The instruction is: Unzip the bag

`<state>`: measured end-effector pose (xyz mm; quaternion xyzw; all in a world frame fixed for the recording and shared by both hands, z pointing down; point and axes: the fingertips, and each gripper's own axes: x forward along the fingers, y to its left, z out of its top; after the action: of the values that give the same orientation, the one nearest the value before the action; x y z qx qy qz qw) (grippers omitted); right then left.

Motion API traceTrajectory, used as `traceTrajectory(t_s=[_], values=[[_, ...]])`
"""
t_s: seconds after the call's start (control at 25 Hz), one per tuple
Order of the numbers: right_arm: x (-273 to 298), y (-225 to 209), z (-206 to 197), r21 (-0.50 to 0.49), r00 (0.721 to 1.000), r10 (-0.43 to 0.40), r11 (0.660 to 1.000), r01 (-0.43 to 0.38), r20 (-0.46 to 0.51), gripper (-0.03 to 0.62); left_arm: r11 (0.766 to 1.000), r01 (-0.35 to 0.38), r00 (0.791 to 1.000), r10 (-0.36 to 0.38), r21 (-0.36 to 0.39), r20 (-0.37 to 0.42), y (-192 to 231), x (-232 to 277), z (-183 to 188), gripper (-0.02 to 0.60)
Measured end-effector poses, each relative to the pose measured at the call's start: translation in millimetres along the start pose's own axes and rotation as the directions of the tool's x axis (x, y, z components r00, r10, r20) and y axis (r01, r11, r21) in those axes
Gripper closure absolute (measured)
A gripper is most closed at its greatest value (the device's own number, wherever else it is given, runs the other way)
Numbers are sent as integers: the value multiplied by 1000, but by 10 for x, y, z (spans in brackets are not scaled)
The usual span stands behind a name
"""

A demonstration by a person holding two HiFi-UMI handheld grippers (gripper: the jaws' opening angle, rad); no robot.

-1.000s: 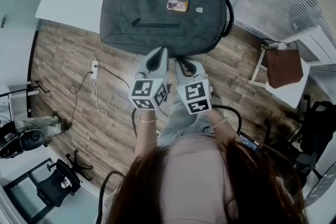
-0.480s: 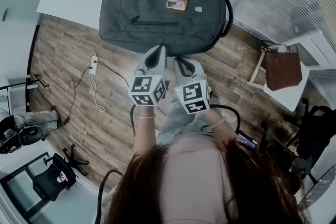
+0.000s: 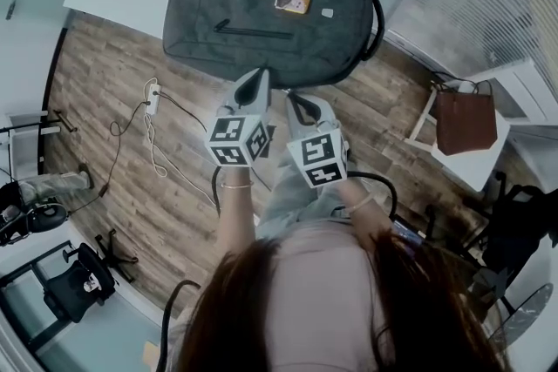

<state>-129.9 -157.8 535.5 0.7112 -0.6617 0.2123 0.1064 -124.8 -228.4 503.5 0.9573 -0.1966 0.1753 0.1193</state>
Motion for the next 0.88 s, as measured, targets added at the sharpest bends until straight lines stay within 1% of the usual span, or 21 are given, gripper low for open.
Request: traceTrajectory(t_s=[0.16, 0.88], values=[[-31, -56, -14, -28, 1000, -5, 1000, 5, -20, 589, 1000, -9, 1000, 9, 1, -1, -1, 1, -2, 574], [-193, -292, -59, -29, 1000, 12, 999, -13, -27, 589, 1000, -24, 1000, 24, -17, 8, -8, -9, -4, 574]])
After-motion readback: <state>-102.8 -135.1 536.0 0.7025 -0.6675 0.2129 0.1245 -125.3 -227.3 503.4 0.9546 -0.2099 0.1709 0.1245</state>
